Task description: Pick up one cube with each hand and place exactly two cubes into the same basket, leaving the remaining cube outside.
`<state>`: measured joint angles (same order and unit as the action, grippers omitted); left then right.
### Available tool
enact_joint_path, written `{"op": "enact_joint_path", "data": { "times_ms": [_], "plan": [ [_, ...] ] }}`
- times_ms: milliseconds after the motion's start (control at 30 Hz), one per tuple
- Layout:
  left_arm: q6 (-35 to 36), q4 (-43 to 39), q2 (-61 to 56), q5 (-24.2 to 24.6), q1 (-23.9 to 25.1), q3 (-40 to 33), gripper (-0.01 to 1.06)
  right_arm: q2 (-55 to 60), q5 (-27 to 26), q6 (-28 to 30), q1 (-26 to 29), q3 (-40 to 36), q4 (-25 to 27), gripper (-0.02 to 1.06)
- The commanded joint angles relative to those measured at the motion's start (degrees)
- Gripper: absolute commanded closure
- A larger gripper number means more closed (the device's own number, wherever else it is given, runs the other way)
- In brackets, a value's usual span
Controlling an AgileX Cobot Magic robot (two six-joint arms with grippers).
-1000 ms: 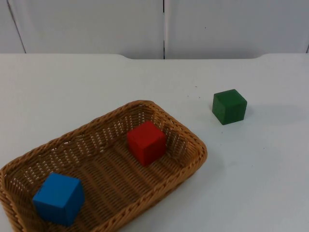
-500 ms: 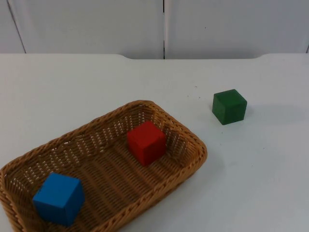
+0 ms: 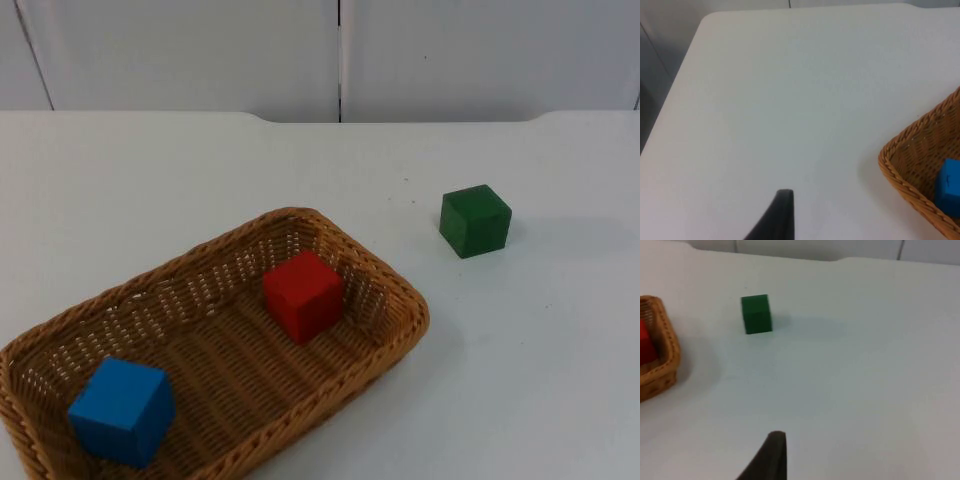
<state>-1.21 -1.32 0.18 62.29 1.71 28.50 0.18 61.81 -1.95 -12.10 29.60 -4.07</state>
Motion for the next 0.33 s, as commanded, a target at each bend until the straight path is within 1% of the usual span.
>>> {"op": "enact_joint_path", "data": {
  "times_ms": [0,100,167,200,300],
  "plan": [
    [0.1,-0.3,-0.2,-0.7,0.1,-0.2,0.00,-0.2,0.0,0.0,2.7,-0.2,0.2,-0.01],
    [0.1,-0.3,-0.2,-0.7,0.1,-0.2,0.00,-0.2,0.0,0.0,4.4,-0.2,0.2,-0.01],
    [0.1,-0.3,-0.2,-0.7,0.1,-0.2,0.00,-0.2,0.0,0.0,7.0,-0.2,0.2,-0.01],
    [0.1,-0.3,-0.2,-0.7,0.1,-0.2,0.00,-0.2,0.0,0.0,7.0,-0.2,0.2,-0.01],
    [0.1,-0.3,-0.2,-0.7,0.1,-0.2,0.00,-0.2,0.0,0.0,10.0,-0.2,0.2,-0.01]
  ]
}}
